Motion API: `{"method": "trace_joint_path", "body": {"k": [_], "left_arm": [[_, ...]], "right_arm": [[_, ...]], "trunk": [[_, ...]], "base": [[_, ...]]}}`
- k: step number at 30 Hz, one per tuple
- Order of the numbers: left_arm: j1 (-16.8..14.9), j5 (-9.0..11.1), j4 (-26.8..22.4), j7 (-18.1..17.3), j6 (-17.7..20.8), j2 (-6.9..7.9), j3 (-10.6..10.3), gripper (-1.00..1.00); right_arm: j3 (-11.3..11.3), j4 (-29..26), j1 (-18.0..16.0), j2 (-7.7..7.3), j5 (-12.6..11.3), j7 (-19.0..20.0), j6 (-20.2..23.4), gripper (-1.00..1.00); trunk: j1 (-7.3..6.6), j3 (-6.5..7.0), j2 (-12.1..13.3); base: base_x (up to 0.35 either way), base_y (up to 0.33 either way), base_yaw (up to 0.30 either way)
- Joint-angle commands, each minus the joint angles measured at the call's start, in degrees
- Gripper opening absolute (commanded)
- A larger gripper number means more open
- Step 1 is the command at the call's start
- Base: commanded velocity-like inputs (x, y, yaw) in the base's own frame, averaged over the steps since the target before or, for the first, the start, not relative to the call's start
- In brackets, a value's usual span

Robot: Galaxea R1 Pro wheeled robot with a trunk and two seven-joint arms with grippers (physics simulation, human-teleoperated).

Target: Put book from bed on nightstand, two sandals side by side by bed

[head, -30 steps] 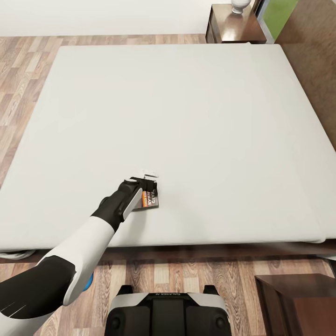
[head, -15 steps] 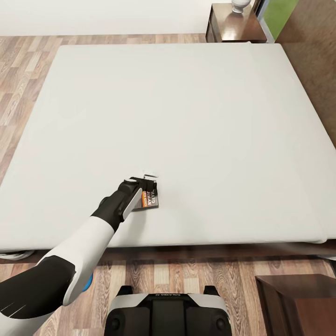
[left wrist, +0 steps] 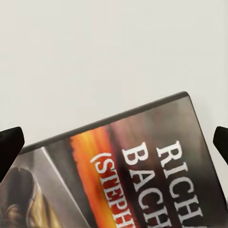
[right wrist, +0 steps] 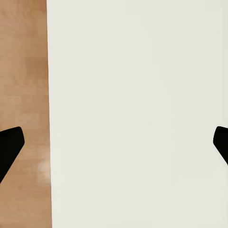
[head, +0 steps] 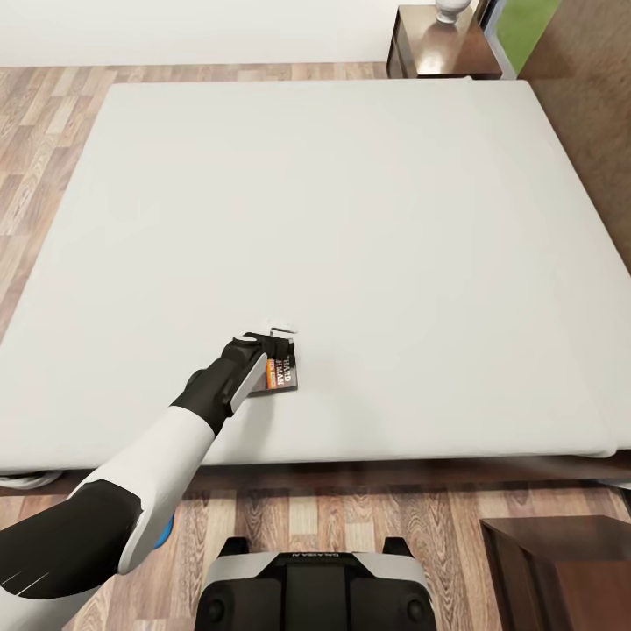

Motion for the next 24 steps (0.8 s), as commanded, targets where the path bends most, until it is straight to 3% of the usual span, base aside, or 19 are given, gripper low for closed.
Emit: {"method": "trace_joint_path", "body": {"k": [1,20,24], "left_arm": [[0.0,0.6,-0.1,0.5,0.2,0.04,-0.2,1.00],[0.0,0.6,-0.1,0.5,0.2,-0.01,-0.8,1.00],[0.0,0.6,-0.1,0.5,0.2,-0.02,-0.8,1.00]], "right_arm": [[0.4,-0.1,0.0,0.02,-0.2,-0.1,0.3,1.00],[0.5,-0.1,0.0,0.02,-0.2,-0.1,0.2,1.00],[0.5,-0.1,0.0,0.02,-0.2,-0.1,0.3,1.00]], "trunk": [[0.23,-0.21,-0.4],[0.23,-0.21,-0.4],[1.11,-0.92,-2.0]], "base": [[0.000,0.000,0.000],[0.000,0.000,0.000],[0.000,0.000,0.000]]}}
